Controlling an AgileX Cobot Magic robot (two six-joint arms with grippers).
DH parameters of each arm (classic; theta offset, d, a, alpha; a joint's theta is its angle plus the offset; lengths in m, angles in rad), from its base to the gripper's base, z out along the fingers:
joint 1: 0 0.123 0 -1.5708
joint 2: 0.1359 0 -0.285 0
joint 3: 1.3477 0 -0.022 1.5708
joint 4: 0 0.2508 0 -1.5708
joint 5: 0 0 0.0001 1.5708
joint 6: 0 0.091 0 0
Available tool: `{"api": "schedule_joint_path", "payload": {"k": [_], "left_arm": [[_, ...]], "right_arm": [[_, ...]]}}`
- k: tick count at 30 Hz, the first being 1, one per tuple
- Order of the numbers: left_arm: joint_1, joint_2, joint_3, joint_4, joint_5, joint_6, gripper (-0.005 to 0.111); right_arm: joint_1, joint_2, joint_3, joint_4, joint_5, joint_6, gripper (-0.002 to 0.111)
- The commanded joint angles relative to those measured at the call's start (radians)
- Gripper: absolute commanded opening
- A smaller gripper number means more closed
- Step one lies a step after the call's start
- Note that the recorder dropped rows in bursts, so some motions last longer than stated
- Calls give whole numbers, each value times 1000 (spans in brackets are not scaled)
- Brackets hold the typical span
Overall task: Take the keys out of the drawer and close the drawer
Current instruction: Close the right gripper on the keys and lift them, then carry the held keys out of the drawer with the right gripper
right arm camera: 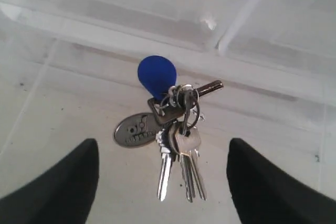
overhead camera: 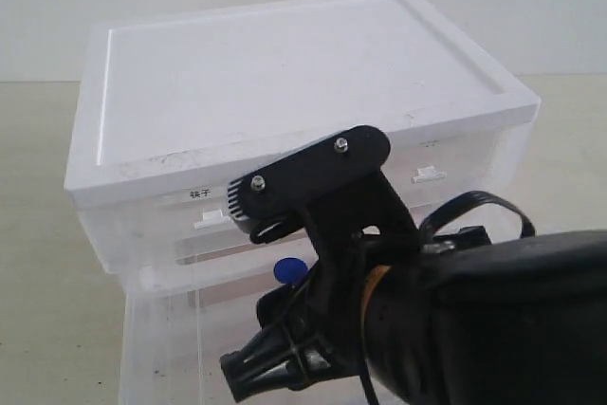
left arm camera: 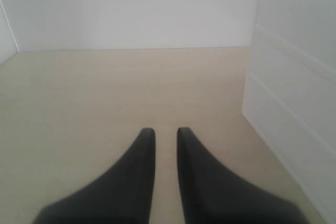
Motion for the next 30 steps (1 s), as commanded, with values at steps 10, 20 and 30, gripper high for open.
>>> {"api": "schedule_joint_path", "payload": {"k": [10, 20, 30], "left_arm": [[2, -3, 4, 0, -2, 0, 14], [2, -3, 4, 0, -2, 0, 14], [2, -3, 4, 0, -2, 0, 14]], "right_arm": [[-249, 157, -7, -76, -529, 108, 62], [-249, 211, -133, -331, -491, 332, 62], [-249, 213, -162, -608, -393, 630, 62]]}}
